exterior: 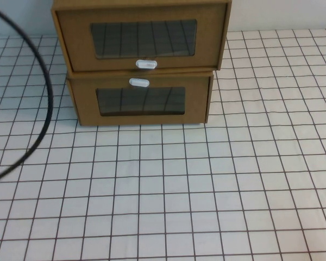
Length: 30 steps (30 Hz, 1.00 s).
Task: Open the shoe box
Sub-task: 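Pull the top drawer of the cardboard box fully open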
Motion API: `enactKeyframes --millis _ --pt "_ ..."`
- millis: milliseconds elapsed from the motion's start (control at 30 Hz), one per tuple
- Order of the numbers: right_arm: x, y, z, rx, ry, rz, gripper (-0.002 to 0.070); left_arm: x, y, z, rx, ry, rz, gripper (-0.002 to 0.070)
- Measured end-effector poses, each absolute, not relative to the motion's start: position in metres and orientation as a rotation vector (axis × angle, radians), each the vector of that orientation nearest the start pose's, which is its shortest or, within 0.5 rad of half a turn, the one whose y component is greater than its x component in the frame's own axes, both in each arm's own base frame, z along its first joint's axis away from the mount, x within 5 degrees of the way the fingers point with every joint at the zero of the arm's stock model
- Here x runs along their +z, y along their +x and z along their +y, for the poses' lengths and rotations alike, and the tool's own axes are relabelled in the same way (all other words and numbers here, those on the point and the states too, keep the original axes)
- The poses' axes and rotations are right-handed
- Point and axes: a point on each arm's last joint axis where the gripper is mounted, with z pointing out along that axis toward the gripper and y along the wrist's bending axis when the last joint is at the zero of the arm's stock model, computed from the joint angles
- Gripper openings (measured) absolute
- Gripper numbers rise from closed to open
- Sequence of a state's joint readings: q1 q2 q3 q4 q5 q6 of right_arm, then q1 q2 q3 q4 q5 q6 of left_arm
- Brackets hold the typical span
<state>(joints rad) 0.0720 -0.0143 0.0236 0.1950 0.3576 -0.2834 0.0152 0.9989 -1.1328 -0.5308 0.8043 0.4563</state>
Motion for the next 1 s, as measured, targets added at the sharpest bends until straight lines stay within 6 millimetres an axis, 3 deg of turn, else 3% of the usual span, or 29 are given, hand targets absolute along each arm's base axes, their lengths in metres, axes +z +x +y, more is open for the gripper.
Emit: enactKeyframes --millis 267,500,767,1000 --pt "0.174 0.052 0.010 0.043 -0.206 1.832 -0.0013 0.453 0.272 -0.048 -0.403 0.470 1.984 -0.0002" --pt "0.174 0.052 0.010 0.043 -0.206 1.832 -0.0013 0.462 0.330 -0.075 -0.430 0.582 1.939 -0.0002" --pt "0.174 0.052 0.010 0.043 -0.206 1.832 -0.0014 0.443 0.390 -0.119 -0.480 0.702 1.915 -0.0002" --pt "0.174 0.052 0.010 0.043 -0.206 1.832 -0.0013 0.423 0.418 -0.128 -0.499 0.728 1.952 -0.0002"
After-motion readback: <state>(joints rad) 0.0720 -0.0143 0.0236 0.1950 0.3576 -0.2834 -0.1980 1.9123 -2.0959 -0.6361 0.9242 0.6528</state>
